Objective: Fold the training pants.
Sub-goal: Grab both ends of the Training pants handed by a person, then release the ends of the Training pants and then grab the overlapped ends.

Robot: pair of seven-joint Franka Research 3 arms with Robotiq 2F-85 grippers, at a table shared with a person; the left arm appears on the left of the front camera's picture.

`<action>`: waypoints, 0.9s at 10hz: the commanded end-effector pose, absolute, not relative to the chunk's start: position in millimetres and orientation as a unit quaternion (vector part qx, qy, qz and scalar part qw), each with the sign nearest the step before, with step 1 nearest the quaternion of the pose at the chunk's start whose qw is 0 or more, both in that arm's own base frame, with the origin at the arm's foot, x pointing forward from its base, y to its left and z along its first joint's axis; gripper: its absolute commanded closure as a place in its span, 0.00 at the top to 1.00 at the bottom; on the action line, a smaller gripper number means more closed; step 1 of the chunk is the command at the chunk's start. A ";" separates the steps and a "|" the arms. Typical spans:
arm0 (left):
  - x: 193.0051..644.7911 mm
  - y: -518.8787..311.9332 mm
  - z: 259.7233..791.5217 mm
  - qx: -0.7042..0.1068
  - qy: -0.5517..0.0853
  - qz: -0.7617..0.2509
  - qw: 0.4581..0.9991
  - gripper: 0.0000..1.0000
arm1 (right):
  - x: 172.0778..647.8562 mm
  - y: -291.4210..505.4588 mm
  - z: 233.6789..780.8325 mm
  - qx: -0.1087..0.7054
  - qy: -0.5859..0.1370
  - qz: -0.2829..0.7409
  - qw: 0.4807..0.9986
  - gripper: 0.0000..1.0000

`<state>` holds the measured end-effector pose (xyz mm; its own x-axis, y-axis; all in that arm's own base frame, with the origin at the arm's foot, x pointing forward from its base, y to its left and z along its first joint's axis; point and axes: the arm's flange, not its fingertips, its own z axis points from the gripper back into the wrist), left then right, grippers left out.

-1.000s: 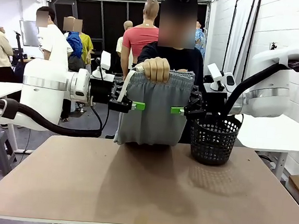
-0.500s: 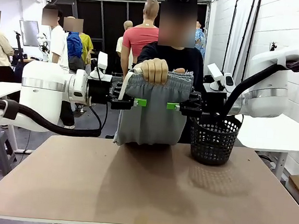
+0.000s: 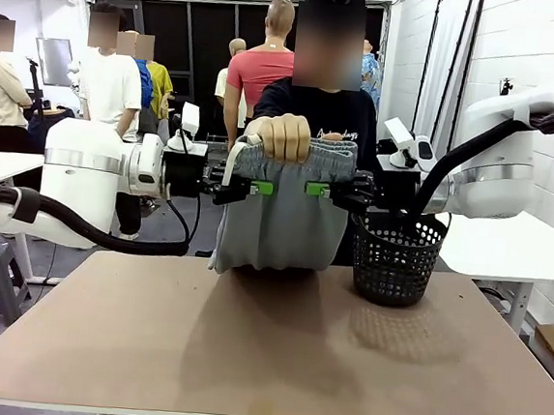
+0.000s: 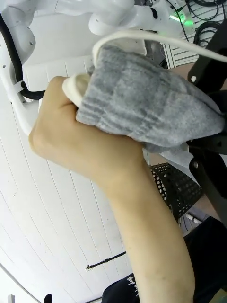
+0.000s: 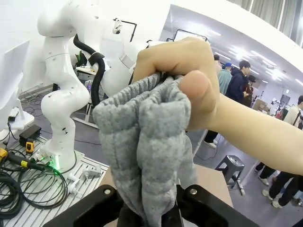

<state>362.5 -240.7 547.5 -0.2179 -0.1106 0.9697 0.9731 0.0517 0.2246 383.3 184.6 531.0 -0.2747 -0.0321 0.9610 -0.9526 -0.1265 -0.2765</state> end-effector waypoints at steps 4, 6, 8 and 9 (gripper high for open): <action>364.5 -242.0 543.8 -0.407 -0.537 -0.561 0.480 0.00 | 388.7 194.5 536.0 0.462 -0.501 0.620 0.390 0.00; 364.5 -242.0 543.8 -0.407 -0.537 -0.561 0.480 0.00 | 383.7 186.0 529.2 0.463 -0.530 0.592 0.393 0.00; 364.5 -242.0 543.8 -0.407 -0.537 -0.561 0.480 0.00 | 383.7 186.0 529.2 0.463 -0.530 0.592 0.393 0.00; 364.5 -242.0 543.8 -0.407 -0.537 -0.561 0.480 0.00 | 383.7 186.0 529.2 0.463 -0.530 0.592 0.393 0.00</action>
